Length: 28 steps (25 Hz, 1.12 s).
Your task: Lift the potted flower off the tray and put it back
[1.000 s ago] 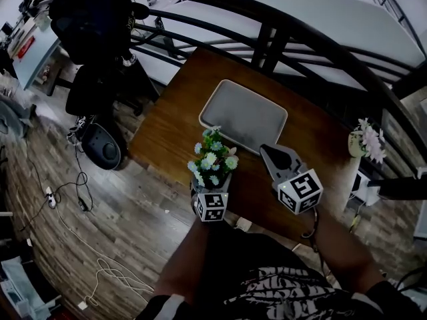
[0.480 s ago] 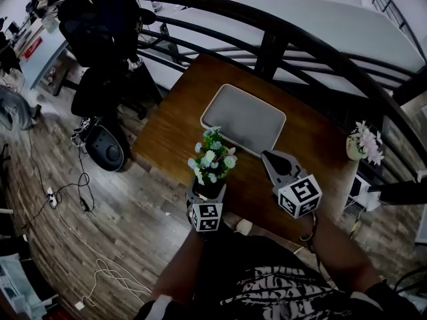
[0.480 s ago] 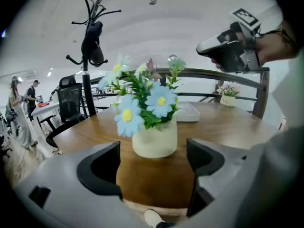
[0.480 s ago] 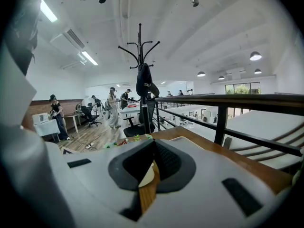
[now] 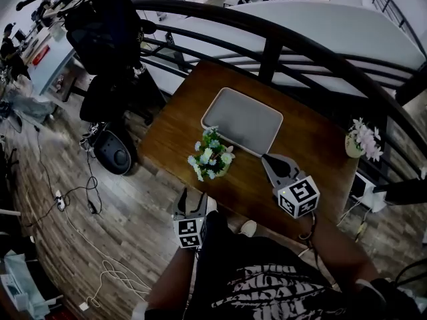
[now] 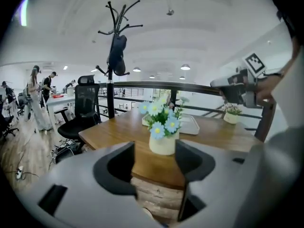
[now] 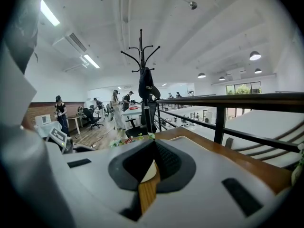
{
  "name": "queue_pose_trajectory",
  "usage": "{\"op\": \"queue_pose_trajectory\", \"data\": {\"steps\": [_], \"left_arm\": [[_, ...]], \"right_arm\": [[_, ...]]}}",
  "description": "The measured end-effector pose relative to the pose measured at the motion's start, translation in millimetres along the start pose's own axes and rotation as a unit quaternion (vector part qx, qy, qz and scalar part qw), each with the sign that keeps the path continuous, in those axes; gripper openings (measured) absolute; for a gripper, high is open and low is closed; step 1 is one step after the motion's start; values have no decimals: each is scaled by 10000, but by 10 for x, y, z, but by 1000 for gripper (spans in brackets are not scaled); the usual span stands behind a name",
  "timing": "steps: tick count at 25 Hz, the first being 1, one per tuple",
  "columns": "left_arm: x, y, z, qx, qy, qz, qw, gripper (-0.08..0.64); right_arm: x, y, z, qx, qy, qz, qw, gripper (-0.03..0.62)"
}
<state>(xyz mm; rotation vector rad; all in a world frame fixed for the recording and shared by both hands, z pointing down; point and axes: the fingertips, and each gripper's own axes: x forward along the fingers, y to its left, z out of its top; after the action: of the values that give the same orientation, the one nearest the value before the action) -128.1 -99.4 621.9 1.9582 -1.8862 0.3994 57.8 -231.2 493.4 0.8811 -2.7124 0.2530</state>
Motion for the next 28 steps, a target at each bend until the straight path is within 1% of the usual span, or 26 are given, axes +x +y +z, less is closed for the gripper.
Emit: {"op": "queue_pose_trajectory", "data": {"steps": [1, 2, 4, 5, 7, 9, 12, 15, 19, 22, 28], "left_arm": [[-61, -21, 98, -14, -93, 15, 10000, 207], [-117, -53, 193, -27, -188, 6, 9998, 127], [-215, -135, 358, -113, -346, -70, 9993, 31], [-261, -177, 429, -190, -412, -123, 9989, 13], [-350, -256, 555, -310, -554, -245, 9977, 8], [-416, -335, 654, -346, -661, -379, 9965, 8], [-472, -463, 770, -348, -662, -541, 9957, 6], [-472, -551, 843, -252, -606, -613, 9960, 6], [-410, -582, 869, -126, -490, -552, 9972, 6], [-393, -564, 900, -29, -407, -505, 9979, 6], [-413, -426, 1064, -86, -436, -421, 9981, 6]], "right_arm": [[-42, -2, -15, -19, -2, -4, 10000, -2], [-80, -3, -27, -46, -8, -11, 10000, -2], [-147, 2, -45, -74, -27, -31, 10000, -2], [-181, 7, -51, -60, -37, -42, 10000, -2], [-258, 26, -63, -6, -62, -70, 10000, -2], [-341, 48, -80, 28, -92, -111, 9999, -2], [-445, 91, -93, -13, -124, -167, 9998, -2], [-546, 157, -102, -54, -159, -224, 9996, -2], [-643, 269, -155, -74, -217, -276, 9994, -2], [-667, 349, -183, 24, -226, -298, 9993, -2], [-655, 488, -59, 48, -365, -387, 9986, -2]]}}
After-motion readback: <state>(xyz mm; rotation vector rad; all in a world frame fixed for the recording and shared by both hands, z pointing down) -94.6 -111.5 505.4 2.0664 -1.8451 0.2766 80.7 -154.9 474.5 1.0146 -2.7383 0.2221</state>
